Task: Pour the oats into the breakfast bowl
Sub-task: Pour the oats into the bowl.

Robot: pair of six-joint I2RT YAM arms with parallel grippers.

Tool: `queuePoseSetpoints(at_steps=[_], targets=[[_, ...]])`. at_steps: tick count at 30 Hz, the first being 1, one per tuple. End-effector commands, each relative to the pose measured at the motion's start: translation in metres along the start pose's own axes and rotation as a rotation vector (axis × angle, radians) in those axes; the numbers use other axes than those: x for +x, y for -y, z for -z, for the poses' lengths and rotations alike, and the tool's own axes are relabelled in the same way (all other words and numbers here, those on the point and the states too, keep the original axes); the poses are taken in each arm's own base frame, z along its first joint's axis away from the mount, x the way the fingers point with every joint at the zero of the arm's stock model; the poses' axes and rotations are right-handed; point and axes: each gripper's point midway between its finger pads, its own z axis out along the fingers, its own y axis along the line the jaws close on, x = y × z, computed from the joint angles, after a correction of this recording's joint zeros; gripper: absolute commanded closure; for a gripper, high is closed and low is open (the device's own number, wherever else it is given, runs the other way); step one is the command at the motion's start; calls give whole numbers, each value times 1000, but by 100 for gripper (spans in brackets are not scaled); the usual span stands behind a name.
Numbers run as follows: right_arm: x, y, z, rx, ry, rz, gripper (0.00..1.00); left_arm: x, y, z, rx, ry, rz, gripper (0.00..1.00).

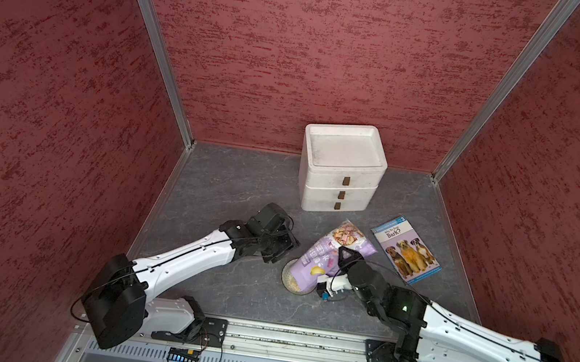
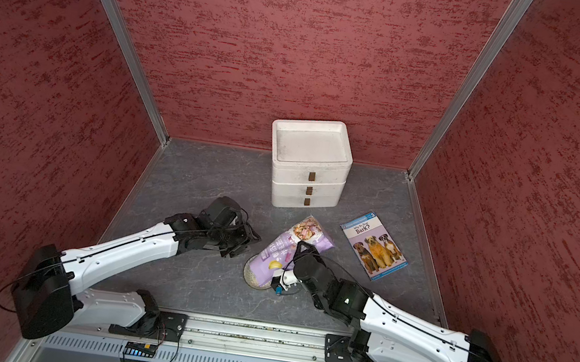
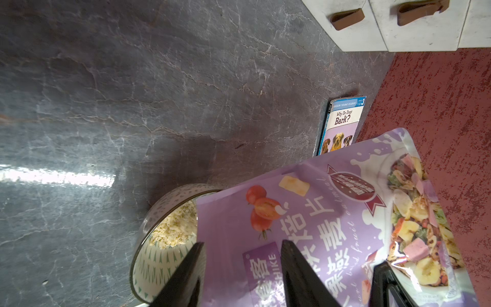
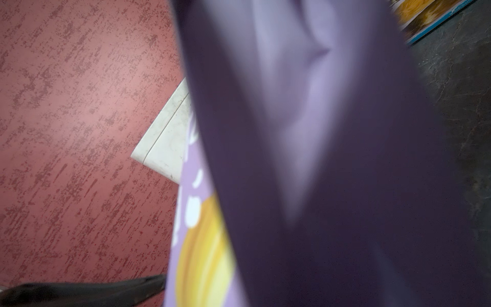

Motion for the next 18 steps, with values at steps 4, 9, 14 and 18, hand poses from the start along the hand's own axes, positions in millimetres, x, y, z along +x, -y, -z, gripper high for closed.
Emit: queuePoseSetpoints(at_steps=[4,9,14,18], targets=[[19,48,11,172,-81,-119,100,-1,-3,-4,-8,14,-6,51],[18,49,14,173,-78,-109,100,-1,-3,-3,-10,14,-5,52],[10,31,10,118,-63,-66,100,-2,-3,-4,-7,16,-1,52],[12,33,14,124,-61,-68,100,-1,-3,-3,-5,12,0,52]])
